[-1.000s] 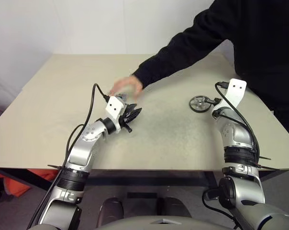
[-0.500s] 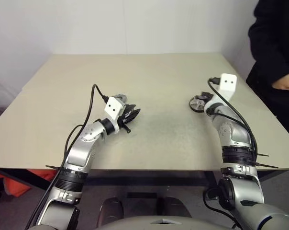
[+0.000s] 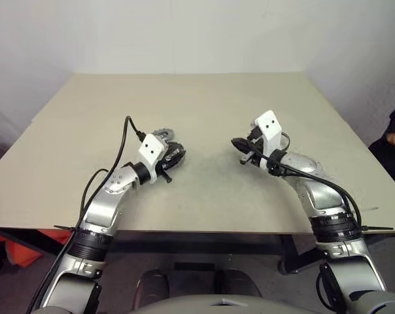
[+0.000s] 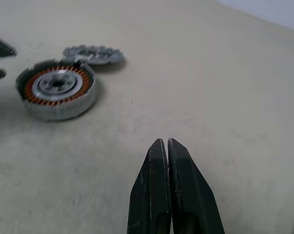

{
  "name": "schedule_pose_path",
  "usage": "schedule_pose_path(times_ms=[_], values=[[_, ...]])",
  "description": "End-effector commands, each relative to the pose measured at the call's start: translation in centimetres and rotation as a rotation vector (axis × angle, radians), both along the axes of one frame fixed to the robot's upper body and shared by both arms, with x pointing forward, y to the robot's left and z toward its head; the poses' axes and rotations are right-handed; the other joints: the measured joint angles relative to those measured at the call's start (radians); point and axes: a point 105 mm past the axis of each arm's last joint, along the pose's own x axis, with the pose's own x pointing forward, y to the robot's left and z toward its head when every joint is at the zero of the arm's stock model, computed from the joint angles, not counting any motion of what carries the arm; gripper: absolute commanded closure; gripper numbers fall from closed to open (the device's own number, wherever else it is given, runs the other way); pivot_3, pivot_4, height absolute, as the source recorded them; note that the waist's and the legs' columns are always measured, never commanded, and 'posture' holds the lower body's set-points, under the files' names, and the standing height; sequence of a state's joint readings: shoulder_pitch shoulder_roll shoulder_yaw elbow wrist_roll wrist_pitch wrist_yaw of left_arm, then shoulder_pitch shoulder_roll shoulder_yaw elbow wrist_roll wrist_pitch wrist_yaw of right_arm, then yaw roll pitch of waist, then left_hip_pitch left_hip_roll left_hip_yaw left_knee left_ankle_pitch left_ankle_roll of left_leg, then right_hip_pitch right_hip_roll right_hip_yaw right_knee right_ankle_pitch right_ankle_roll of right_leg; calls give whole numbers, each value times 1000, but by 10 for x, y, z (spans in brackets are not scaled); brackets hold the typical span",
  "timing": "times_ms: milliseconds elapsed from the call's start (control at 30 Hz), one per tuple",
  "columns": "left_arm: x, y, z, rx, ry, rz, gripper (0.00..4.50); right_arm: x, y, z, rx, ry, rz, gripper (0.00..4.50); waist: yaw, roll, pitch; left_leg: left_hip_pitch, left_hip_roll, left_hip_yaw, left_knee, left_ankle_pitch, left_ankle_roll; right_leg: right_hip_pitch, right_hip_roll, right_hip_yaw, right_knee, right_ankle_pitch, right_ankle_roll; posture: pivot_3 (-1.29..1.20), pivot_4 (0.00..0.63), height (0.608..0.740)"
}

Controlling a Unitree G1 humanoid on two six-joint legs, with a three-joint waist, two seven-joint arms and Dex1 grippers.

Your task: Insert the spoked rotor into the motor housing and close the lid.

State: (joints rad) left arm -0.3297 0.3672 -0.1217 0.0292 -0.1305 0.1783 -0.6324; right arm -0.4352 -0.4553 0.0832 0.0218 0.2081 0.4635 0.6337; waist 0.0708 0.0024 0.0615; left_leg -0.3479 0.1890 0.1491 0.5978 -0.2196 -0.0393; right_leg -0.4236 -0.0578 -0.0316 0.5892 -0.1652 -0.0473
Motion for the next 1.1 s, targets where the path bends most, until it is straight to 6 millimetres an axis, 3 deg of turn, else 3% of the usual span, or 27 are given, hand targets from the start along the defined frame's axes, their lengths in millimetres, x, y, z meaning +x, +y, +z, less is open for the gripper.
schedule_pose_path(times_ms=[33,267,567,667,867,1100], values=[[9,15,6,174,-84,-16,3176,-1,4,11,-13,-54,23,4415,0,0,0,0,0,0,0,0,0,0,0,0,0,0,0,0,0,740],[30,45,11,525,-172,-130,3176,1,10,12,-8,-63,35,4415,3,0,0,0,-1,-1,0,0,0,0,0,0,0,0,0,0,0,740],[55,43,44,797,-264,-370,3176,-1,17,16,5,-86,55,4415,11,0,0,0,-1,-1,0,2,-3,0,-1,0,1,3,-5,0,0,740],[60,43,55,854,-259,-437,2611,0,17,17,19,-100,28,4500,12,-1,0,0,-1,-1,0,2,-4,0,0,0,2,2,-4,0,0,740],[57,47,58,984,-182,-585,570,-4,14,15,40,-117,-27,4500,27,-1,1,0,-1,0,-1,2,-4,0,-1,1,1,1,-2,0,0,740],[55,38,58,1063,-92,-691,570,-7,11,15,61,-133,-81,4500,37,-4,3,0,-1,0,-1,2,-4,0,-1,1,1,1,-2,0,0,740]])
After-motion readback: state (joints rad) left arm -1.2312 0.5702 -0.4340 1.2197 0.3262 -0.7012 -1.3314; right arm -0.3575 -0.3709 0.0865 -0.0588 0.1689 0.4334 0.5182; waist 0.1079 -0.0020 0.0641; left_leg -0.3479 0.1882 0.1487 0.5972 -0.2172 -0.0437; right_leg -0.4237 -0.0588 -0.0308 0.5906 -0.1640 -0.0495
